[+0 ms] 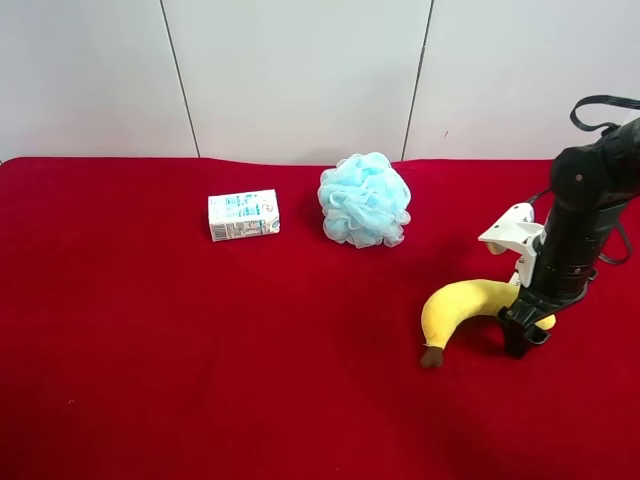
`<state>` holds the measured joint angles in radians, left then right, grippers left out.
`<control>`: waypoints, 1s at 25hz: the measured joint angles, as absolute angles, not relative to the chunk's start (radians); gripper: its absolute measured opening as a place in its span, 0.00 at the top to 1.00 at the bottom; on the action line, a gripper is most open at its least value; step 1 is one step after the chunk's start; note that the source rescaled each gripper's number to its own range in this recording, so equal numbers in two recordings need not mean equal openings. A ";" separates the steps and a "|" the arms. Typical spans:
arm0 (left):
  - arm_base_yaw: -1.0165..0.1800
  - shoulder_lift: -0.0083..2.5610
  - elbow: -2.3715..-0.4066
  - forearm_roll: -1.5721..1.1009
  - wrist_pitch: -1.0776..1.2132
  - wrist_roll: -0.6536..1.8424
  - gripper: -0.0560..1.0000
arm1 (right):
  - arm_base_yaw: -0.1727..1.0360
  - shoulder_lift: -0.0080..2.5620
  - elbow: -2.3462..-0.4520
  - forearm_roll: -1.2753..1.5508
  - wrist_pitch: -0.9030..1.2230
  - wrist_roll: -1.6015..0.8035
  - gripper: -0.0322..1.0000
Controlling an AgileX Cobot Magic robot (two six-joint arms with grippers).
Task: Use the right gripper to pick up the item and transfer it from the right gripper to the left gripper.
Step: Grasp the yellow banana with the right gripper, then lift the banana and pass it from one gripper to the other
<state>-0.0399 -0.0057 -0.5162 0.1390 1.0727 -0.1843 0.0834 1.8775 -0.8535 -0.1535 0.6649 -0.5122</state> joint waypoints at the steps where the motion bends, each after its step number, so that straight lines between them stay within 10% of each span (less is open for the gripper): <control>1: -0.040 -0.006 -0.516 0.139 1.073 -0.184 0.00 | 0.083 1.879 -0.853 -0.154 0.664 -0.513 0.10; 11: -0.040 -0.006 -0.516 0.139 1.072 -0.184 0.00 | 0.083 1.867 -0.854 -0.153 0.666 -0.513 0.95; 25: -0.040 -0.006 -0.516 0.139 1.072 -0.184 0.00 | 0.133 1.582 -0.854 -0.075 0.700 -0.513 0.97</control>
